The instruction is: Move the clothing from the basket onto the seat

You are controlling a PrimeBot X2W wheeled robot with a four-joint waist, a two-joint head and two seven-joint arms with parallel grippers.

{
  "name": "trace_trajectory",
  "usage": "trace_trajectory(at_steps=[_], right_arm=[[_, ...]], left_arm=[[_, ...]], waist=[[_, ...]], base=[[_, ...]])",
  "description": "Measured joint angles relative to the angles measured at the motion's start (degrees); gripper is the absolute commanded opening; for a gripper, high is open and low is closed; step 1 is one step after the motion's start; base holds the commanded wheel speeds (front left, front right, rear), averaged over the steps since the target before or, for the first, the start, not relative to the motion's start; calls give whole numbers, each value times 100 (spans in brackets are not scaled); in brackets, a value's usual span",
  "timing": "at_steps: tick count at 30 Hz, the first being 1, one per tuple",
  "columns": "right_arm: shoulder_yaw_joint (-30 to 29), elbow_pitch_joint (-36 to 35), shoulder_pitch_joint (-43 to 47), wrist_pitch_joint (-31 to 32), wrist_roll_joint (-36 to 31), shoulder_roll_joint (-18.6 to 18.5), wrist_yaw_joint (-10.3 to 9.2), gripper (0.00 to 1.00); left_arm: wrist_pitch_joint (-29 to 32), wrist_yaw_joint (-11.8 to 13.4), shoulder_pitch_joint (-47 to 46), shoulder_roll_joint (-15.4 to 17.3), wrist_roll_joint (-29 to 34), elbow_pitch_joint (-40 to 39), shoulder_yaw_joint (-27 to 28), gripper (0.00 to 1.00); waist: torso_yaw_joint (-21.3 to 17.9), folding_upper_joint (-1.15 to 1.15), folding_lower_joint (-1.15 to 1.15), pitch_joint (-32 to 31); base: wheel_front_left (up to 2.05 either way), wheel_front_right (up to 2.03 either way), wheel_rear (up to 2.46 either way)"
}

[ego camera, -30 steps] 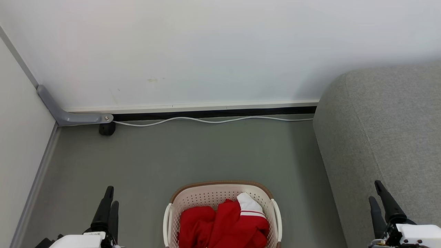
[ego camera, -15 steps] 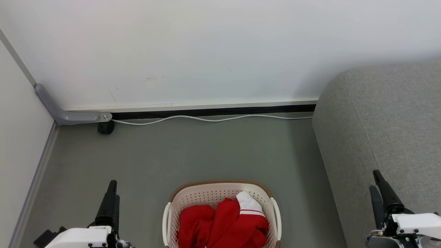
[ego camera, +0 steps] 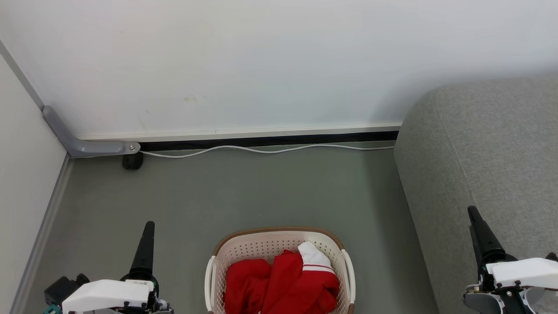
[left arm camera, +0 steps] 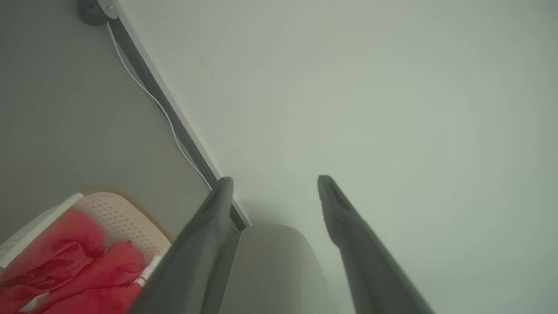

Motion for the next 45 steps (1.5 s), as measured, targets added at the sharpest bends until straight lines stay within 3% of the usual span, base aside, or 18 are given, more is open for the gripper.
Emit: trace_trajectory(at_steps=[16,45], right_arm=[[426,179,-283,-246,-1221,-230,0,100],[989,435,-751,-706,-3223,-555,0,100]], left_arm=[[-245,60,-104,10,1552,25,-232,100],[-724,554,-345,34,3898,148,-662,100]], waist=[[-25,0,0,28],[-77,0,0,58]], base=[[0,0,0],[0,0,0]])
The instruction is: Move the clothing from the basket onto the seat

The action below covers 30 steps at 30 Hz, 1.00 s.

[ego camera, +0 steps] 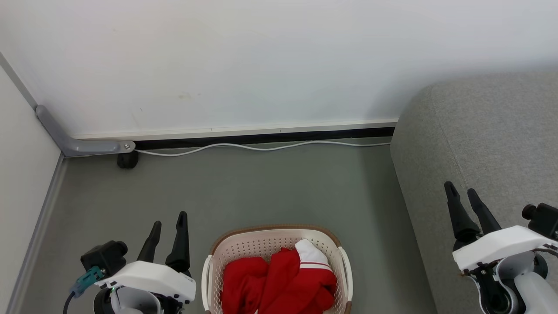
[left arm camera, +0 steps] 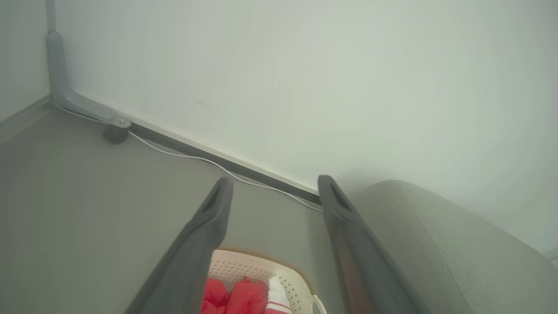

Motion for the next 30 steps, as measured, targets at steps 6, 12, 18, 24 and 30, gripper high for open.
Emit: trace_trajectory(at_steps=[6,12,18,24,30], right_arm=[[144,12,-62,-100,-338,-90,0,100],[215,103,-186,-198,-717,-163,0,100],[256,189,-289,-299,-1110,-189,0,100],[250,255,-385,-405,-1499,-241,0,100],[145,354,-420,-505,-1973,-250,0,100]], left_arm=[[-82,58,-70,5,343,91,-33,100],[-194,180,-107,8,764,122,-81,100],[-282,310,-120,14,1144,143,-88,100],[-389,365,-229,24,1492,153,-92,100],[-495,456,-232,29,1903,164,-91,100]], waist=[[-11,0,0,-3],[-14,0,0,4],[-20,0,0,2],[-30,0,0,1],[-38,0,0,-4]], base=[[0,0,0],[0,0,0],[0,0,0],[0,0,0],[0,0,0]])
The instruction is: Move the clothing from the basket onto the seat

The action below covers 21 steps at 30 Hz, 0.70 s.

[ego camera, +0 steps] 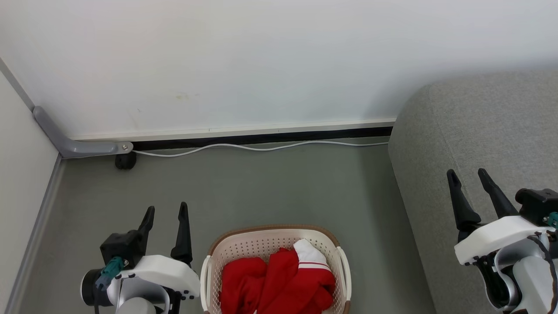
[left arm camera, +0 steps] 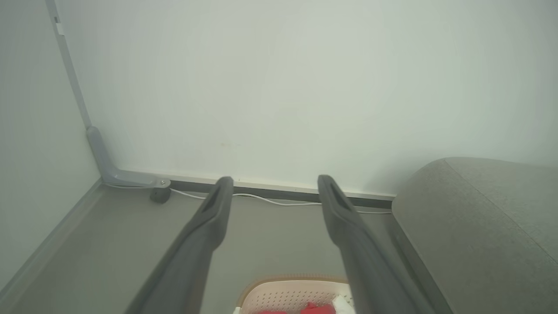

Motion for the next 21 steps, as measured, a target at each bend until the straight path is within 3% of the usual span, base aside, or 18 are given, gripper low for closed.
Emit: trace_trajectory(at_steps=[14,21], right_arm=[[24,81,-197,-246,-862,-102,1,100],[-51,36,-210,-248,-882,-99,1,100]], left_arm=[[-236,160,-22,18,847,31,-44,100],[-236,201,-23,26,855,31,-49,100]], waist=[[-13,0,0,-19],[-16,0,0,-20]], base=[[0,0,0],[0,0,0]])
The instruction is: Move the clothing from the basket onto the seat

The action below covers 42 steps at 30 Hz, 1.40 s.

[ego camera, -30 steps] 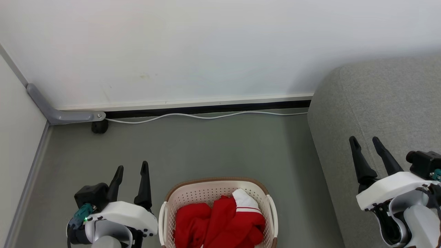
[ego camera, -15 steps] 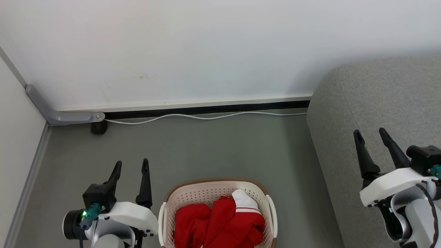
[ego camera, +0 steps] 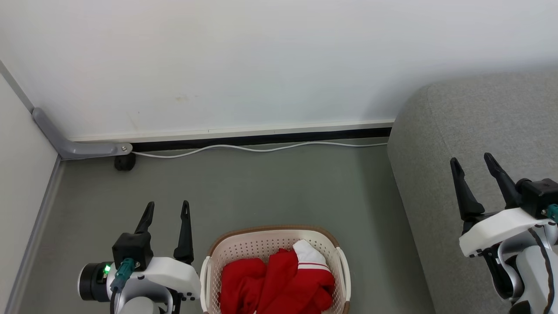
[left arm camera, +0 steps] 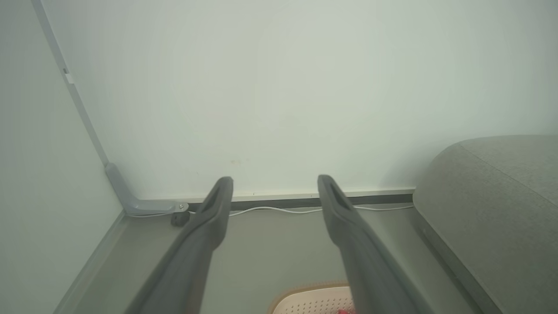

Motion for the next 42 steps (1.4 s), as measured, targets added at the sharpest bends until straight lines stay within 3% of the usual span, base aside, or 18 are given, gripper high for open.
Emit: trace_trajectory(at_steps=[17,35,42], right_arm=[[-104,-232,-17,-1,66,-15,0,100],[-426,-1484,-717,-11,623,-573,0,100],[-494,-1958,-1011,-20,798,-782,0,100]], left_arm=[[0,27,-94,10,-83,-2,-214,100],[-16,866,-1031,22,-820,-66,-1525,100],[-18,1058,-1518,25,-1270,165,-2037,100]], waist=[[30,0,0,286],[-18,0,0,1996],[-72,0,0,2815]], base=[[0,0,0],[0,0,0],[0,0,0]])
